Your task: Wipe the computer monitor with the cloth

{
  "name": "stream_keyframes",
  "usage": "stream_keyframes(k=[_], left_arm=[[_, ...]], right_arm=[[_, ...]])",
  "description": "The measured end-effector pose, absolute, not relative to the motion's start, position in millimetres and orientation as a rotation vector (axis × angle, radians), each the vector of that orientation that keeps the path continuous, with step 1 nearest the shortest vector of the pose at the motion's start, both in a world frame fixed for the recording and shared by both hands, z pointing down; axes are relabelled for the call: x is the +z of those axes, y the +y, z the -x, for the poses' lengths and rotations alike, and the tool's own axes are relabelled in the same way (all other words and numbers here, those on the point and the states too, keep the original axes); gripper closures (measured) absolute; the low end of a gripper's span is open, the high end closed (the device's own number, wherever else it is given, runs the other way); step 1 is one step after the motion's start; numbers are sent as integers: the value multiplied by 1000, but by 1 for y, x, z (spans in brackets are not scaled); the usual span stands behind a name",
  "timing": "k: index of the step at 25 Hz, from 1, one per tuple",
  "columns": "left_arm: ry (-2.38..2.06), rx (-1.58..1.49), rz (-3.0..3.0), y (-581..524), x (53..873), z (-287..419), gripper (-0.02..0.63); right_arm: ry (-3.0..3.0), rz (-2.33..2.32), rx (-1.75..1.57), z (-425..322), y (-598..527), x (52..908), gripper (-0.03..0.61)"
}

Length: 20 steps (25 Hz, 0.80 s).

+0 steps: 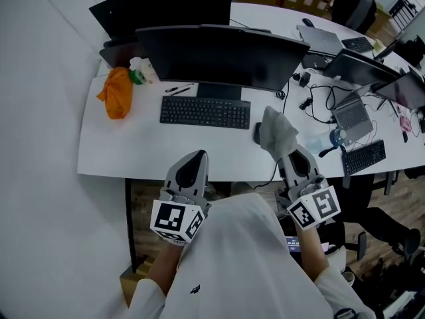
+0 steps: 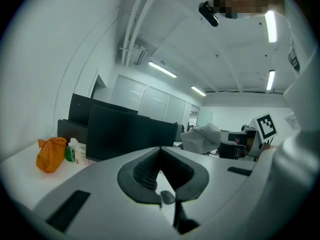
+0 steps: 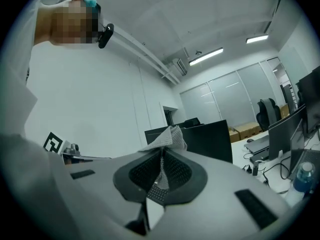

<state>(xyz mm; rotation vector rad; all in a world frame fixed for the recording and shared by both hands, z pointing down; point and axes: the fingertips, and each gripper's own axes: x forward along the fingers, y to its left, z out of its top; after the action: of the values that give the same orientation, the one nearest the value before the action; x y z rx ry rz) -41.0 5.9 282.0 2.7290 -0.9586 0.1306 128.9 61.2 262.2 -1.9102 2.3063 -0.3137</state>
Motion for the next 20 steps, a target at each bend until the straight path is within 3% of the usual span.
stream_keyframes(k=[20], left_arm=[[-1231,138,-2612,-19,298,-3,595]], right_arm=[[2260,1973,-318,-252,-20,264,560]])
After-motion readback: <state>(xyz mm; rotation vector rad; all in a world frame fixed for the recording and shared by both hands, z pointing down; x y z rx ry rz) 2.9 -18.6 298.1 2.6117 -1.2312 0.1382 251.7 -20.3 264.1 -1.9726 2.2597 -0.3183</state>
